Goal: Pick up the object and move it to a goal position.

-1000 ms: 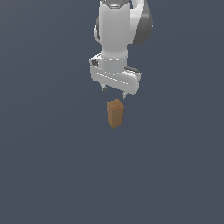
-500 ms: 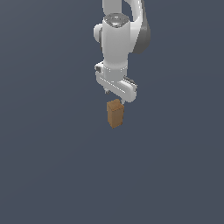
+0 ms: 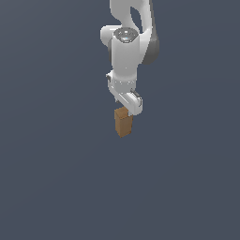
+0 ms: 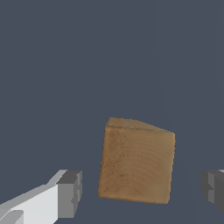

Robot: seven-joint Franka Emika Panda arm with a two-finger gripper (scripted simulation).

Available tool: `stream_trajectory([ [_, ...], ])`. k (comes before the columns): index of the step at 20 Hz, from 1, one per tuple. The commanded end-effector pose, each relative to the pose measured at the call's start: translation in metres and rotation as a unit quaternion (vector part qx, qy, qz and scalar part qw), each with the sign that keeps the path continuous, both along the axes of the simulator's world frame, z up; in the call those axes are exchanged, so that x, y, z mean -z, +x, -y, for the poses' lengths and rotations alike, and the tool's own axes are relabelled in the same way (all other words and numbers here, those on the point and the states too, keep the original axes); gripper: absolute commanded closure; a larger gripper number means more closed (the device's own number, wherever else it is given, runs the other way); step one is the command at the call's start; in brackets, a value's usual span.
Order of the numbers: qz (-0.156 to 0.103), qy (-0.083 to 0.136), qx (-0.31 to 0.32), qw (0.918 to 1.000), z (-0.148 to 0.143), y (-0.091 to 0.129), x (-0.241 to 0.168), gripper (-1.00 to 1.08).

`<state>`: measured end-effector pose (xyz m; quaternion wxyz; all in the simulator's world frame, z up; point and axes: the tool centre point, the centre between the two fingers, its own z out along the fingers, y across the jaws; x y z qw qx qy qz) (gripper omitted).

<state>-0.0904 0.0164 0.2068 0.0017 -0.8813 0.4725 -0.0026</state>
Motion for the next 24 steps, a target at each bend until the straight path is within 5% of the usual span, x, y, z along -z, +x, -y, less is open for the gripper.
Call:
stream_trajectory([
  [1,-0.001,0.000,0.019,0.9998,-0.001,-0.002,0.005,-0.92],
  [24,-0.003,0.000,0.050,0.9988,-0.002,-0.007,0.050,-0.92],
])
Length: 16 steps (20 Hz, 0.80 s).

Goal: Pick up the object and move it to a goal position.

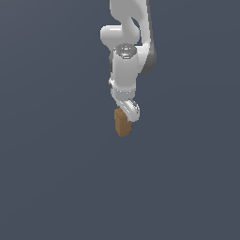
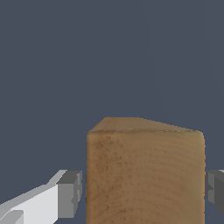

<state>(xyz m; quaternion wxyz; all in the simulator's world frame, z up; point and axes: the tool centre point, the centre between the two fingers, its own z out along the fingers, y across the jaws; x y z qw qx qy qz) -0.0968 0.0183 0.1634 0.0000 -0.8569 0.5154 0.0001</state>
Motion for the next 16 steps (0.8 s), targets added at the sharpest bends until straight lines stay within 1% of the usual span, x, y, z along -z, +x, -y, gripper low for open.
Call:
stream_trajectory([
  [1,0.000,0.000,0.000,1.0000,0.000,0.000,0.011,-0.92],
  [7,0.000,0.000,0.001,1.0000,0.000,0.001,0.021,-0.92],
  [8,0.000,0.000,0.001,1.0000,0.000,0.001,0.021,1.08],
  [16,0.000,0.000,0.001,1.0000,0.000,0.001,0.021,1.08],
])
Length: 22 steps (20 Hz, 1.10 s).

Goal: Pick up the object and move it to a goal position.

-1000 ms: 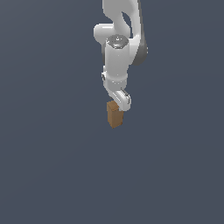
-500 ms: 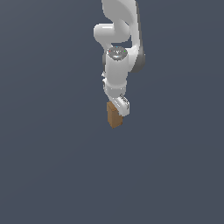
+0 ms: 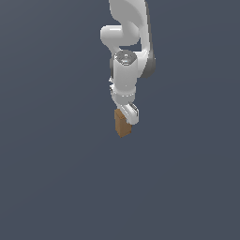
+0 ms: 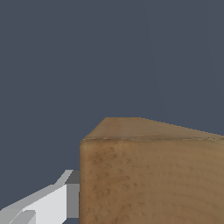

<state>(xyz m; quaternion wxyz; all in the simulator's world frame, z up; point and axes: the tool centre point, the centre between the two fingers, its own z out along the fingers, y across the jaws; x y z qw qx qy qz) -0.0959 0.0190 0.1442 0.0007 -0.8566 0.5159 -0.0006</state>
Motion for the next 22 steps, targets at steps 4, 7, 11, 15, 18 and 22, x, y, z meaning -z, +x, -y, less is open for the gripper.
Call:
stream_trajectory([
  [4,0.000,0.000,0.000,1.0000,0.001,0.001,0.000,1.08],
  [7,0.000,0.000,0.000,1.0000,0.005,0.005,-0.001,1.08],
  [11,0.000,0.000,0.000,1.0000,0.017,0.015,-0.004,1.08],
  [15,0.000,0.000,0.000,1.0000,0.033,0.031,-0.007,1.08],
  [18,0.000,0.000,0.000,1.0000,0.048,0.046,-0.011,1.08],
  [22,0.000,-0.001,0.000,1.0000,0.072,0.069,-0.016,1.08],
])
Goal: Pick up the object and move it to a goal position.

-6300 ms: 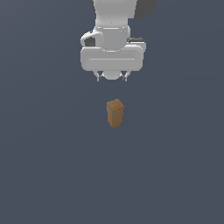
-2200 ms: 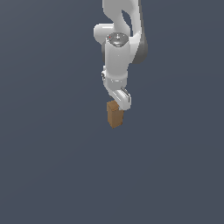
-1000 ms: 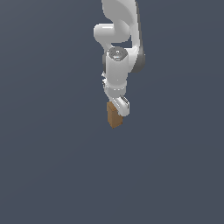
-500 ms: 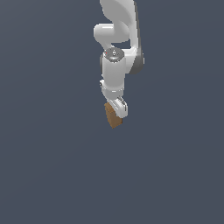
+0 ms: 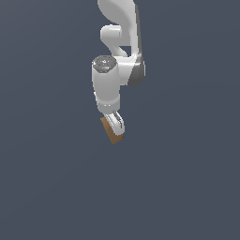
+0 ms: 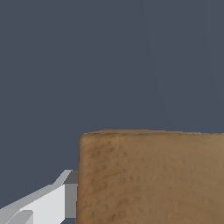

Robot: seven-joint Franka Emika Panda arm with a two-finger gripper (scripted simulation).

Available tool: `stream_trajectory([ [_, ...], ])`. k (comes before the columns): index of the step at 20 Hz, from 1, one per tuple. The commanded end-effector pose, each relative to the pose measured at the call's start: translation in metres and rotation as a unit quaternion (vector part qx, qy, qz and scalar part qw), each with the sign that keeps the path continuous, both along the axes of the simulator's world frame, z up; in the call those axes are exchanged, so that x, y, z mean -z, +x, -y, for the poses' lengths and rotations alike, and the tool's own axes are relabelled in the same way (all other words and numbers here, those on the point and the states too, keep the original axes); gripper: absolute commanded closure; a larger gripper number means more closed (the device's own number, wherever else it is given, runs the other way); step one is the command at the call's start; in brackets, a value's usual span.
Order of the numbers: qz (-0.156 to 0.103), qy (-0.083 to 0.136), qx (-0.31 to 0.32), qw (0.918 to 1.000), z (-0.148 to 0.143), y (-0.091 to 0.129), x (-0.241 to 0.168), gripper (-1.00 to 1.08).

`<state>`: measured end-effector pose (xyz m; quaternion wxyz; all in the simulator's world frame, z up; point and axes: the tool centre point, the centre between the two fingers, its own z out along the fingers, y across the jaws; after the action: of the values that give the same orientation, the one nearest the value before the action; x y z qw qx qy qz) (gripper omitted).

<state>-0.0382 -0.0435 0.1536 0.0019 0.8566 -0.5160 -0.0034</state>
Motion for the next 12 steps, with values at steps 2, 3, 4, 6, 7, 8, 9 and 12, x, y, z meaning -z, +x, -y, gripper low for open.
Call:
stream_trajectory([
  [2,0.004,0.000,0.000,1.0000,0.021,0.023,-0.009,1.08],
  [3,0.004,0.000,0.000,1.0000,0.027,0.029,-0.010,1.08],
  [4,0.004,0.000,0.000,1.0000,0.032,0.034,-0.011,1.08],
  [6,0.004,0.000,0.000,1.0000,0.043,0.045,-0.014,1.08],
  [7,0.004,0.000,0.000,1.0000,0.048,0.051,-0.015,1.08],
  [8,0.004,0.000,0.000,1.0000,0.053,0.056,-0.016,1.08],
  [9,0.004,0.000,0.000,1.0000,0.058,0.061,-0.017,1.08],
  [12,0.004,0.000,0.000,1.0000,0.070,0.073,-0.020,1.08],
])
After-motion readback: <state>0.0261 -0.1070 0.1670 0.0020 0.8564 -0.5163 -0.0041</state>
